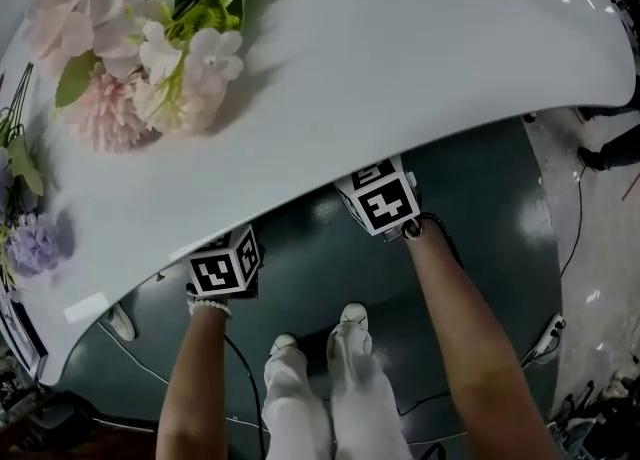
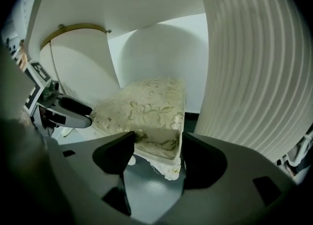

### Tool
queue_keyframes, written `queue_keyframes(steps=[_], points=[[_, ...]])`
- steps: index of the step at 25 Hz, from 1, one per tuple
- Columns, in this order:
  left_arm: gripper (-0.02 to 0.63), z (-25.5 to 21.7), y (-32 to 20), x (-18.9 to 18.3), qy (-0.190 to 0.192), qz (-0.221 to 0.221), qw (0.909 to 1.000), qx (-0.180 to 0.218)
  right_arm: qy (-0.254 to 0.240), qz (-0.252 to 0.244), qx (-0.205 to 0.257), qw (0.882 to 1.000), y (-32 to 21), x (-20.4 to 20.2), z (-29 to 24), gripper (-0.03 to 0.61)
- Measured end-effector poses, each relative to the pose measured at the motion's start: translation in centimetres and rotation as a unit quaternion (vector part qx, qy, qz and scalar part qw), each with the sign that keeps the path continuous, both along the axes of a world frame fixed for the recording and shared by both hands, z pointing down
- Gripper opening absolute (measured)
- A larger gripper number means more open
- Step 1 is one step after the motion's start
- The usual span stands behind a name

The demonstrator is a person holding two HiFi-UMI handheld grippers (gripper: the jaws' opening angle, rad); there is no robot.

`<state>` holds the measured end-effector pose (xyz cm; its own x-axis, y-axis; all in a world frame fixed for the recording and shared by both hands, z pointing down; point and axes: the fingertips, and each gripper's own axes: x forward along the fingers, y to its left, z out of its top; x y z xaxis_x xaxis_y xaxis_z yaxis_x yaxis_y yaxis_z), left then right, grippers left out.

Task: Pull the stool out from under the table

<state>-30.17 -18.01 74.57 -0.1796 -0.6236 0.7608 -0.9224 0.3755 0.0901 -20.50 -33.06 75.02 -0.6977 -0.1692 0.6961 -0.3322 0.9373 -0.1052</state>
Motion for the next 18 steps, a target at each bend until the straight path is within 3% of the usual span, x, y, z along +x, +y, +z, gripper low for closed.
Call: queue_keyframes(steps=[2,5,8,13,18], points=[[0.242,0.0,-0.3,-0.1,-0.008,0.0,0.9999,0.007,-0.006,0.002,-0.019,1.0,-0.3,0.0,0.4,0.299],[0.246,-0.4,-0.2,-0.4,0.001,-0.036,0.999,0.026,-0.022,0.012,-0.06,0.998,-0.4,0.1,0.7,0.299],[0.268,0.1,0.8,-1.3,0.009,-0.066,0.9976,0.019,-0.025,0.008,-0.061,0.998,0.1,0.0,0.9,0.298],[0.267,0.9,0.6,-1.2,0.002,-0.032,0.9995,-0.007,-0.041,0.006,-0.063,0.997,0.3,-0.2,1.0,0.298],[0.24,1.3,0.5,-0.8,-0.04,0.008,0.9981,-0.046,-0.03,0.01,-0.053,0.998,0.4,-0.2,0.9,0.296]])
